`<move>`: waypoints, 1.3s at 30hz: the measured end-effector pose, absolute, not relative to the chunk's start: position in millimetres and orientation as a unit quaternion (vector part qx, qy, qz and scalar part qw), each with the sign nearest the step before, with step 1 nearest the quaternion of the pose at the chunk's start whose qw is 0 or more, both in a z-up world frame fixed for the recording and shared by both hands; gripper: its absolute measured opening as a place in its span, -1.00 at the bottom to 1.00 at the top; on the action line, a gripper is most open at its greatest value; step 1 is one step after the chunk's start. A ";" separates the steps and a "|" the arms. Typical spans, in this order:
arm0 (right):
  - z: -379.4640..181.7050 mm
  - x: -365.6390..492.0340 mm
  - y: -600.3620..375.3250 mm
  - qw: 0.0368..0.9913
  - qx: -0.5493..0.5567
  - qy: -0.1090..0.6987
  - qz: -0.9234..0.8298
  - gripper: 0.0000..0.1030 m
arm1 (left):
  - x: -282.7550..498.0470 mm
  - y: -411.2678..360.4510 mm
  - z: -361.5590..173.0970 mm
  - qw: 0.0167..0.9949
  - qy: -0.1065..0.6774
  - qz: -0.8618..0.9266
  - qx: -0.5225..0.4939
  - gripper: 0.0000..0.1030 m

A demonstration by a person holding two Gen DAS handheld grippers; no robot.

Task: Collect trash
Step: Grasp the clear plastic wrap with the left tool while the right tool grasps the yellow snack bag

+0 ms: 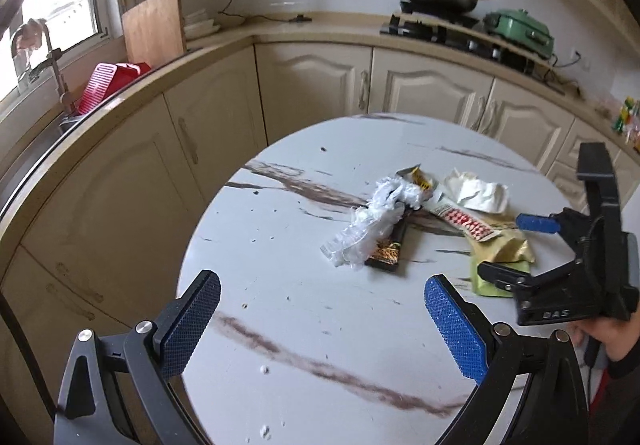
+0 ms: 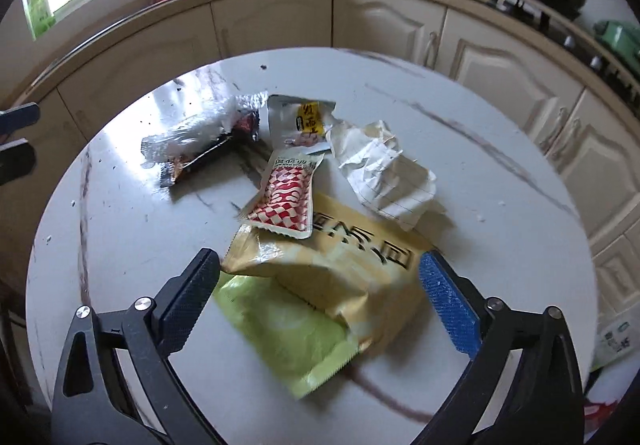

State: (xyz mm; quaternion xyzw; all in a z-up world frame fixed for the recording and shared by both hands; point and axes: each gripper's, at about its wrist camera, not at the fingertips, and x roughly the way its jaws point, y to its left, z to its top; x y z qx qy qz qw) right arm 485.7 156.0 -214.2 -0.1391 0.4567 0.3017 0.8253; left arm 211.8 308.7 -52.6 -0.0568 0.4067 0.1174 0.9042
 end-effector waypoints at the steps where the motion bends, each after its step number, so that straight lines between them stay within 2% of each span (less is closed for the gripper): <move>1: -215.8 486.6 155.2 0.824 -0.140 0.456 0.304 0.92 | 236.0 301.4 -57.7 0.902 0.411 0.118 -0.055 0.95; 9: -217.4 479.4 138.0 0.831 -0.127 0.447 0.306 0.55 | 304.0 288.2 -92.9 0.896 0.431 0.104 -0.034 0.95; 11: -214.0 476.4 128.9 0.836 -0.115 0.443 0.303 0.26 | 319.9 288.0 -106.1 0.893 0.435 0.108 -0.028 0.95; 14: -210.6 476.4 112.5 0.837 -0.078 0.443 0.312 0.15 | 342.0 288.8 -123.7 0.888 0.445 0.109 -0.033 0.95; 20: -209.1 481.6 99.1 0.833 -0.051 0.447 0.323 0.12 | 373.7 298.8 -141.6 0.891 0.437 0.118 -0.043 0.94; 23: -209.1 482.0 96.9 0.832 -0.044 0.447 0.326 0.12 | 387.0 301.0 -149.4 0.893 0.432 0.124 -0.035 0.85; 24: -209.1 481.6 96.5 0.833 -0.042 0.446 0.326 0.12 | 389.6 301.7 -151.8 0.893 0.432 0.117 -0.039 0.76; 26: -209.0 482.2 96.3 0.832 -0.038 0.446 0.327 0.11 | 392.9 304.4 -158.3 0.892 0.436 0.095 -0.064 -0.02; 28: -208.7 483.0 95.3 0.832 -0.034 0.446 0.329 0.11 | 395.1 308.5 -160.1 0.890 0.439 0.086 -0.083 -0.49; 29: -208.3 482.4 95.9 0.833 -0.032 0.444 0.328 0.10 | 397.0 309.1 -161.4 0.889 0.442 0.079 -0.087 -0.61; 39: -200.1 459.8 83.0 0.838 -0.003 0.437 0.327 -0.06 | 360.6 302.4 -139.1 0.908 0.403 0.070 -0.092 -0.68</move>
